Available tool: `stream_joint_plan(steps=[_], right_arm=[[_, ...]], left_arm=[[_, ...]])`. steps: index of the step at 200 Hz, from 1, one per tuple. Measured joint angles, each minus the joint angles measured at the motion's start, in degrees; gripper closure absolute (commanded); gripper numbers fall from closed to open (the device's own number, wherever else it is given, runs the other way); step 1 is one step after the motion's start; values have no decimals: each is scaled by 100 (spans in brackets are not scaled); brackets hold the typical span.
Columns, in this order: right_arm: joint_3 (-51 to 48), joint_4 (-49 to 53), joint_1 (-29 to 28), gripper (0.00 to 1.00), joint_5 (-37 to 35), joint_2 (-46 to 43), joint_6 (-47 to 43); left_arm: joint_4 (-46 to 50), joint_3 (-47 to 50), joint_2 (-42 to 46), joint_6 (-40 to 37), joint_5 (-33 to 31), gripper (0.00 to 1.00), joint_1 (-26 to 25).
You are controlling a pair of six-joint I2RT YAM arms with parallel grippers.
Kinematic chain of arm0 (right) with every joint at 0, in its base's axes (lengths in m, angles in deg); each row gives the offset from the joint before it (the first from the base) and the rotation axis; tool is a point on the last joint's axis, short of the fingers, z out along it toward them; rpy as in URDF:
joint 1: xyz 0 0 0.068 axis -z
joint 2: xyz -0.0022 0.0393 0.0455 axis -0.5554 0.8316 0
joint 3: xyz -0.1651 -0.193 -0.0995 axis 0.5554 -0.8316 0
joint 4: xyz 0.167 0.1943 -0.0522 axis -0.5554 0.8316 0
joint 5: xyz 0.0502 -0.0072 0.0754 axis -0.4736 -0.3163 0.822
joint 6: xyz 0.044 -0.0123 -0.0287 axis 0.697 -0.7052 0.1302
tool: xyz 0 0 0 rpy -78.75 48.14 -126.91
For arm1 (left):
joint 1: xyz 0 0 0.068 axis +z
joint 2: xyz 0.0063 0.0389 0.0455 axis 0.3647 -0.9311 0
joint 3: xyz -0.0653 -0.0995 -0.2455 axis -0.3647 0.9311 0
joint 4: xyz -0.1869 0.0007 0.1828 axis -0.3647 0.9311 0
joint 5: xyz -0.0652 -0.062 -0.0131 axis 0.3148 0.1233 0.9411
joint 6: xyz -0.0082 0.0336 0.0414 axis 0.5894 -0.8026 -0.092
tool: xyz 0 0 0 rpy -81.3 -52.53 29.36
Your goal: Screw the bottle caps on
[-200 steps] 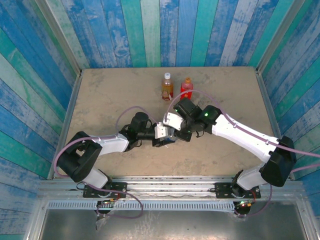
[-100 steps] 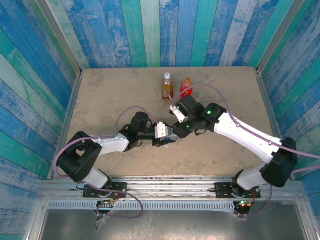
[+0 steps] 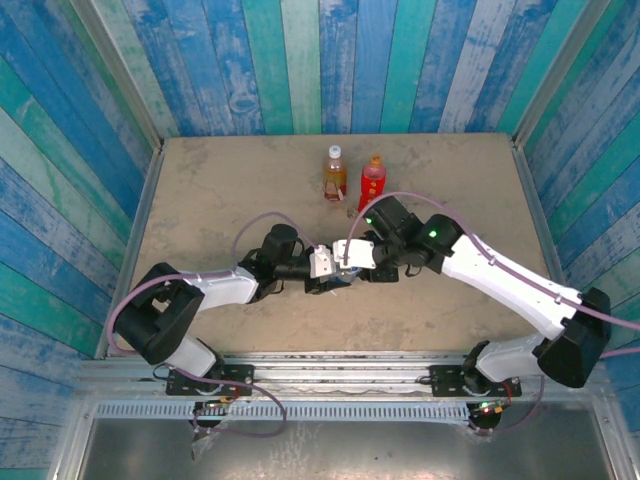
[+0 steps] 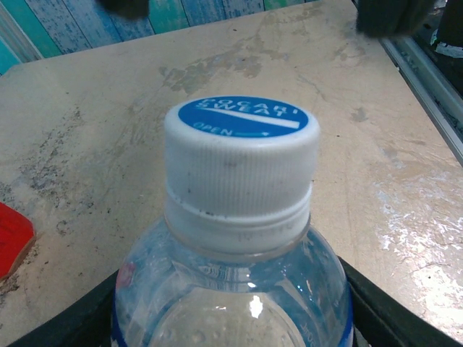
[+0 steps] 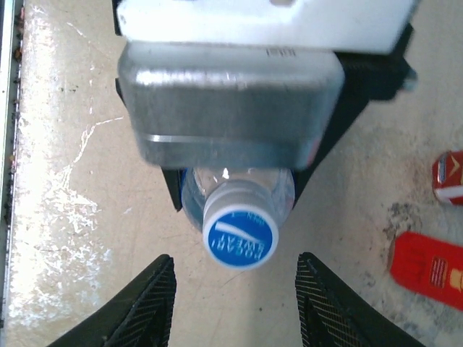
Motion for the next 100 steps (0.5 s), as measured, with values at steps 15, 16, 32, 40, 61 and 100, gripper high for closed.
stream_joint_plan(steps=[15,16,32,40,61,100], right_arm=[[50,-13,-11,57,37,221,-170],[50,-15,-11,57,37,234,-179],[57,-44,-11,70,50,415,-295],[57,-63,-9,79,52,466,-321],[59,-74,-9,85,59,481,-341],[57,-114,-11,100,35,481,212]], left_arm=[[0,0,0,-2,11,38,0],[0,0,0,-2,11,38,0],[22,0,0,-24,20,38,0],[74,2,0,-22,13,38,-2],[127,4,0,-39,26,38,-4],[127,4,0,-35,33,38,-2]])
